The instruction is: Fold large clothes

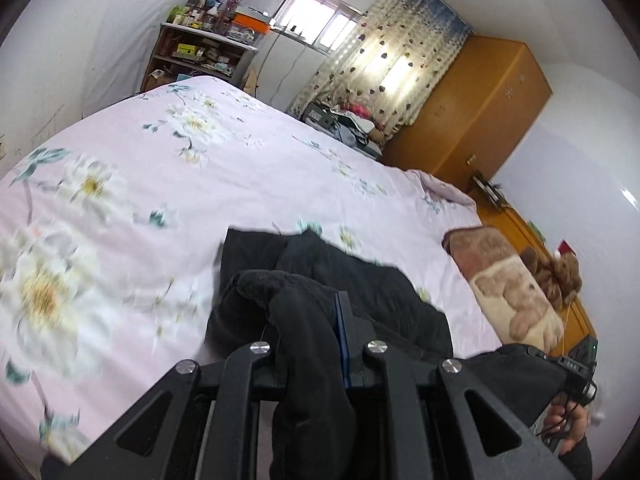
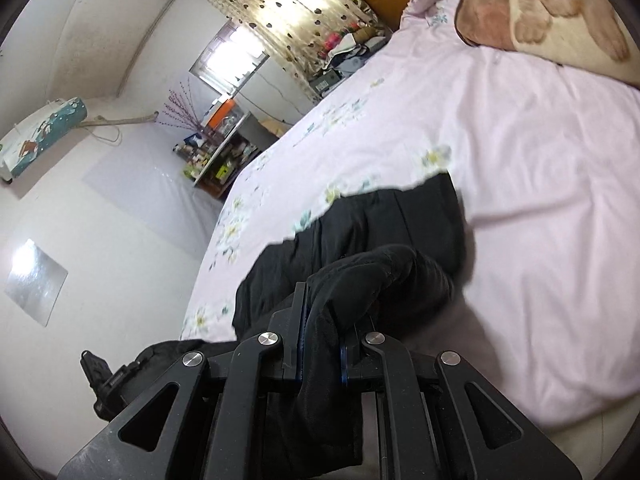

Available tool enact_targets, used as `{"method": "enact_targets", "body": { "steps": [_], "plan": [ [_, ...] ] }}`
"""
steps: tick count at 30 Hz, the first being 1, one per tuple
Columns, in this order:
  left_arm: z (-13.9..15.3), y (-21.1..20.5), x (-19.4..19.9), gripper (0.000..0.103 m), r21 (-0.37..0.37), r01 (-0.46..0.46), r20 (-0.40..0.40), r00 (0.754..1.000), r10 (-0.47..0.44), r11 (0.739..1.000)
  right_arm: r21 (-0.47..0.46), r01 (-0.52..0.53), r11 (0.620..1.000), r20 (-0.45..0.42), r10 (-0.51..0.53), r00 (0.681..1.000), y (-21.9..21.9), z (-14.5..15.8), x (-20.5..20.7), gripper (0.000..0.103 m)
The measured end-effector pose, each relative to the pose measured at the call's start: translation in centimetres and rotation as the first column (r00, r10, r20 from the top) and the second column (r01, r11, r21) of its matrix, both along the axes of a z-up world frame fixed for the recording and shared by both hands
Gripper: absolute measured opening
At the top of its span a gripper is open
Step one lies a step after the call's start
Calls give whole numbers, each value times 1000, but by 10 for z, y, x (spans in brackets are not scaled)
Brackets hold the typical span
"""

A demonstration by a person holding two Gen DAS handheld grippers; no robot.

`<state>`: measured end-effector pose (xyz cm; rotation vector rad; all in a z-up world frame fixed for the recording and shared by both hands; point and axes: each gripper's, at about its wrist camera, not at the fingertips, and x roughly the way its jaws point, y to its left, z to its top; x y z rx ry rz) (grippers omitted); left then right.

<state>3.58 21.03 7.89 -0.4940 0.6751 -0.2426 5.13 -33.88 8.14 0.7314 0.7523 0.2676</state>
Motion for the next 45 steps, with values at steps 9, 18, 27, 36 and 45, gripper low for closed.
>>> {"method": "enact_targets", "body": {
  "steps": [9,18,27,36,45],
  "plan": [
    [-41,-11,142,17,22,-27,-135,990,29,999,-21,37,999,-148,-39,988,-8,-39,132,13],
    [-130,-23,216,22,39,-50,-305,951,60,998,-31,45,999,-344,-53,938,-7,-124,220,18],
    [-90,-5,204,42,-95,4,-260,965,-29,995,168,79,983,-229,-39,973,-33,-90,197,65],
    [-55,7,200,60,-162,-14,-181,983,-16,987,134,74,988,-64,-66,996,-21,-44,182,69],
    [-36,19,197,80,-159,-43,-74,997,32,986,-16,96,995,3,-96,995,-19,-34,186,69]
  ]
}}
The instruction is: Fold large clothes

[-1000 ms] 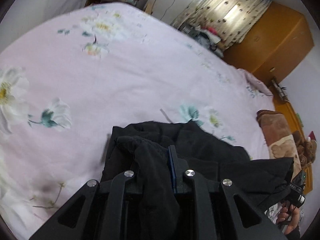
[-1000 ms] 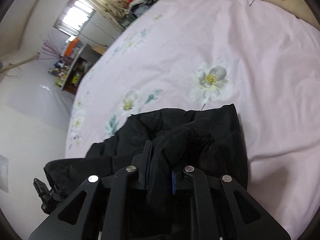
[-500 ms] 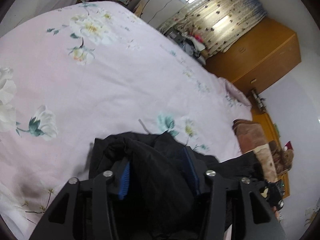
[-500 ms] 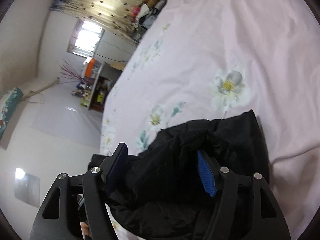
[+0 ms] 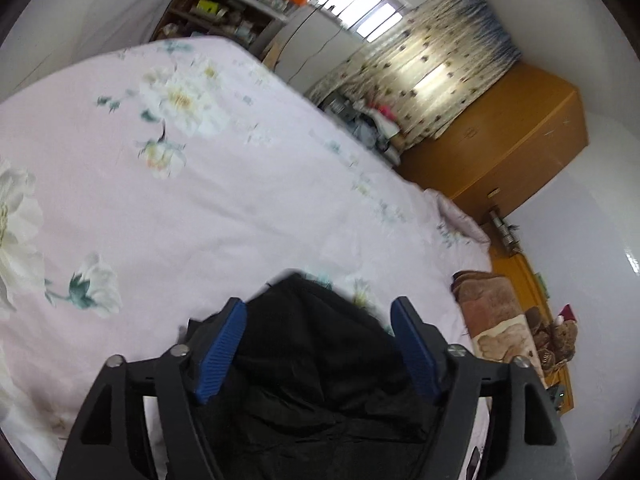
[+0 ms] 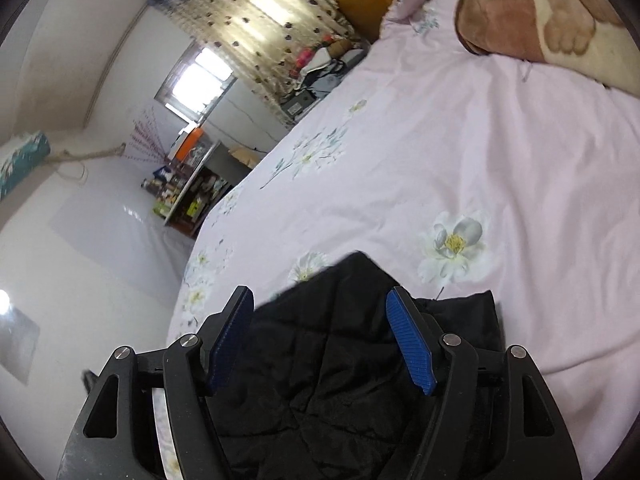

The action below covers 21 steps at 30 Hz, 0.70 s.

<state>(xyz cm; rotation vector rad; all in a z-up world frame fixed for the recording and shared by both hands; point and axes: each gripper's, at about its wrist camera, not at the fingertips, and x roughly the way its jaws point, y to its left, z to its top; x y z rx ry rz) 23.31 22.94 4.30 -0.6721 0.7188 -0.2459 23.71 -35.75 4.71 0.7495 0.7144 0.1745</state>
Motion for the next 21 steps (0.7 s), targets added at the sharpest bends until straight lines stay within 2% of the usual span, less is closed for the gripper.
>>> {"method": "enact_targets", "body": {
  "steps": [2,3,5,9,12,16,18,21],
  "plan": [
    [3,1,-5,89,69,-17,36,999,15,997,-53,-29,998,10,29,1000,5,-4,-2,69],
    [-1,-2,-4,89,132,-15,28,1000,11,991,-79,-42,996,-3,41,999,8,-10,-1,69],
    [-19,-4,6,89,197,17,-38,999,-9,980,-120,-67,991,-44,62,997,12,-25,4,69],
    [-66,-11,38,89,229,106,-193,979,-62,968,-182,-122,976,-118,102,988,15,-51,21,69],
    [-80,-20,58,89,231,151,-228,969,-98,961,-202,-159,966,-144,132,981,13,-63,39,69],
    [-86,-39,77,89,263,207,-234,961,-145,942,-146,-213,966,-171,188,967,8,-78,60,69],
    [-86,-48,81,81,271,230,-223,960,-171,935,-117,-234,965,-192,209,959,8,-85,69,69],
    [-87,-63,84,67,352,229,-215,963,-160,907,-84,-267,960,-257,238,937,11,-96,79,69]
  ]
}}
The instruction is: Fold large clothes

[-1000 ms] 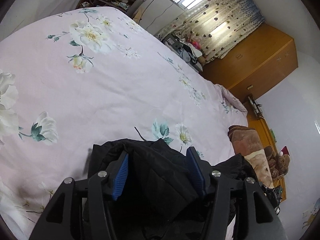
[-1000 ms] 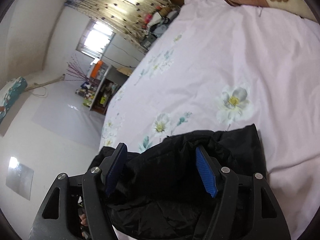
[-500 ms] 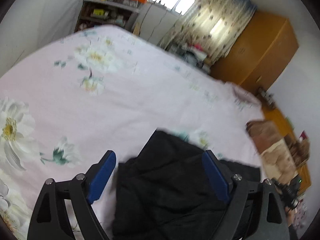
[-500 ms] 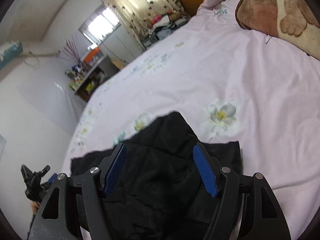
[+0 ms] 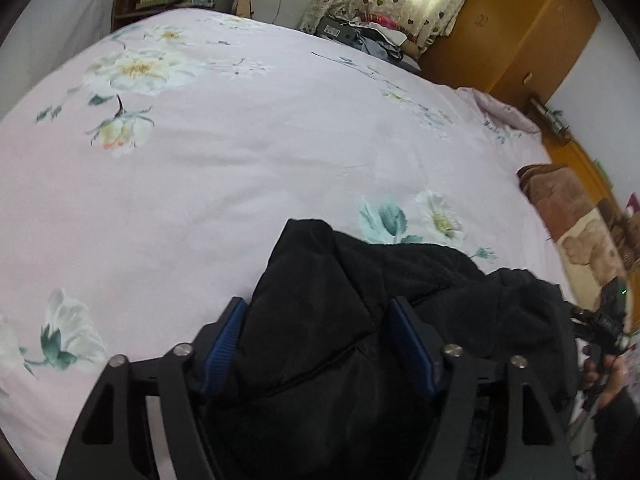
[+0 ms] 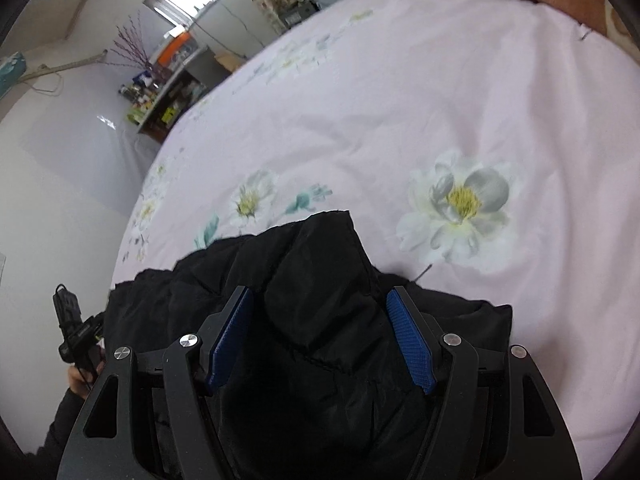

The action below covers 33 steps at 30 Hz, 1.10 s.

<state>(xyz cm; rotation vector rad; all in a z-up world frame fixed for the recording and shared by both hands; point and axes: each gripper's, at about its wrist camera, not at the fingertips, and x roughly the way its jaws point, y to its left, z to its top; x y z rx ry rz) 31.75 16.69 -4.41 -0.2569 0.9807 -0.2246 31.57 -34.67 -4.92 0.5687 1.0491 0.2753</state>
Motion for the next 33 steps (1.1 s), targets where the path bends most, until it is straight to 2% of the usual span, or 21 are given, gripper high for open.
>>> {"method": "enact_targets", "body": {
  "steps": [2,3,4,5,6,7,9,10,12,16,19,23,26,28,31,33],
  "plan": [
    [-2,-4,3,54,36,-15,17,1000,14,999,-24,-1,1000,-26,1,1000,-1,-6,4,69],
    [-3,-4,5,51,41,-28,21,999,27,999,-21,3,1000,-35,-4,999,-1,-7,5,69],
    [-4,-4,7,48,43,-41,24,999,40,998,-17,8,1000,-47,-9,999,0,-8,6,64],
    [-6,-5,8,46,54,-57,30,998,55,997,-23,4,1000,-46,-5,999,2,-8,6,54],
    [-9,-7,9,45,76,-70,35,997,67,995,-57,-2,998,-37,-1,999,8,-6,6,29],
    [-12,-9,11,44,96,-77,38,997,74,992,-102,-19,995,-31,16,999,17,-5,6,18],
    [-17,-11,14,42,134,-92,49,995,86,987,-189,-23,982,4,25,1000,29,1,5,13],
    [-18,-13,15,42,151,-98,59,994,90,984,-248,2,969,25,5,1000,34,4,6,13],
    [-26,-15,19,42,178,-105,68,993,94,978,-283,27,959,26,-21,999,33,0,10,13],
    [-48,-20,19,43,203,-138,85,989,123,969,-378,16,926,-10,-22,1000,45,-34,19,15],
    [-54,-23,21,45,206,-154,90,986,138,966,-403,39,914,6,-39,999,49,-49,18,16],
    [-54,-23,22,51,223,-170,93,984,153,960,-429,53,902,17,-50,999,49,-50,14,19],
    [-40,-21,21,52,235,-165,76,986,151,958,-444,69,894,26,-64,998,51,-39,12,23],
    [-25,-15,16,52,219,-162,79,986,148,962,-470,91,878,44,-80,996,48,-19,3,28],
    [2,-6,6,53,197,-168,110,983,149,966,-485,151,861,130,-100,986,52,18,-10,32],
    [25,-5,-5,54,209,-179,163,976,146,961,-477,187,859,202,-100,974,56,44,-23,32]
  ]
}}
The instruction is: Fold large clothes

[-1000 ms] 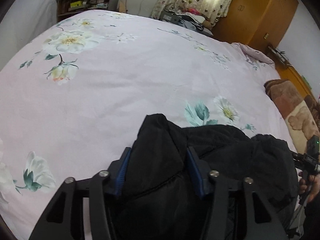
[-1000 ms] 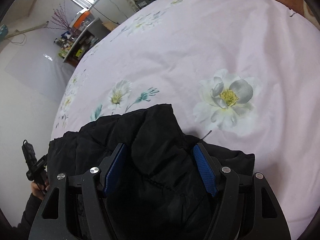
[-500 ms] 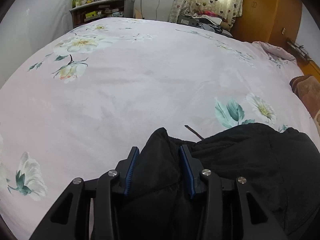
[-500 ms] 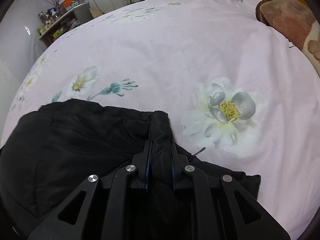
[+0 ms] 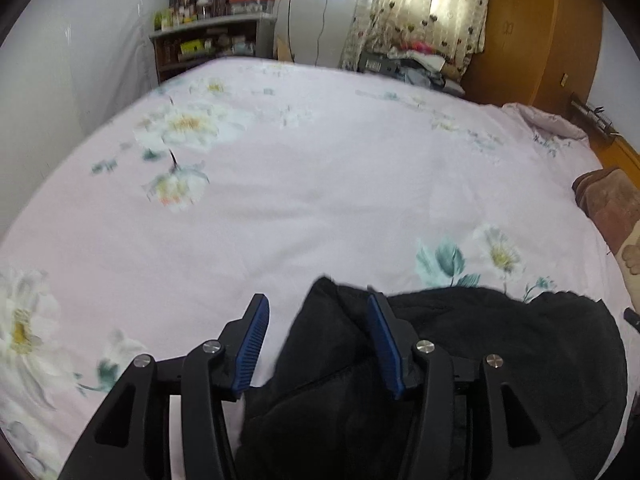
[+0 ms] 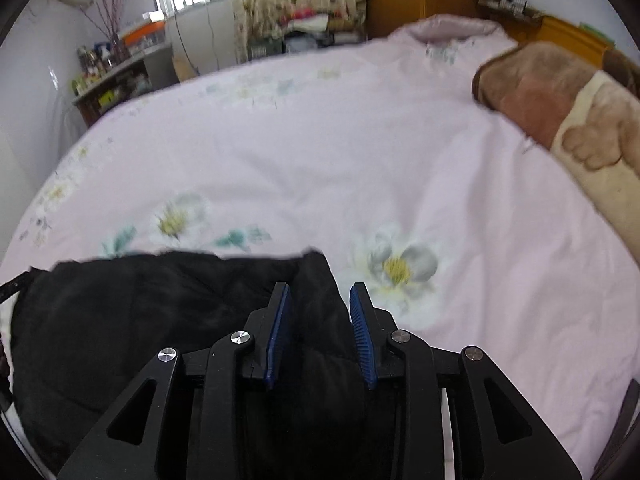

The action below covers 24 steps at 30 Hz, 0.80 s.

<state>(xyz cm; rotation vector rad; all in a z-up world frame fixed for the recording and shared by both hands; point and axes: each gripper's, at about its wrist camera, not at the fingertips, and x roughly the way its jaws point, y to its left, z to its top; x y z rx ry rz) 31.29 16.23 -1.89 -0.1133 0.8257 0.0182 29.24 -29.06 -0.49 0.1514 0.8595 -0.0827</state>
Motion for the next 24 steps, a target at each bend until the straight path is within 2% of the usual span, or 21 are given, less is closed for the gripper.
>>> {"method": "enact_targets", "body": {
  "steps": [2,5,7,9,11,13,15,20,24],
  "plan": [
    [20,-5,-12,57,-3,11,47,999,-11,1000,18,-14,1000,57,13,998,14,21,-14,36],
    [38,-38,-34,65,-69,105,114,989,-96,992,51,-118,992,97,113,989,53,27,-26,38],
    [30,-74,-40,65,-59,197,115,975,-189,979,48,-179,983,85,174,981,79,15,-24,38],
    [8,-102,-34,65,-31,245,74,967,-242,969,41,-191,981,47,189,981,96,-5,-12,38],
    [-25,-117,-21,65,5,234,-5,972,-234,972,-2,-174,985,33,174,984,101,-25,0,39],
    [-44,-119,-16,66,15,220,5,975,-220,975,9,-162,987,30,161,986,95,-44,9,44],
    [-50,-120,-14,66,23,218,23,975,-219,976,39,-155,987,31,154,988,89,-52,10,45],
    [-63,-128,-13,66,37,219,28,975,-220,975,0,-146,989,39,146,988,86,-69,7,46],
    [-49,-129,-11,66,52,242,-29,970,-240,969,-2,-153,988,-1,153,988,84,-60,10,46]
  ]
}}
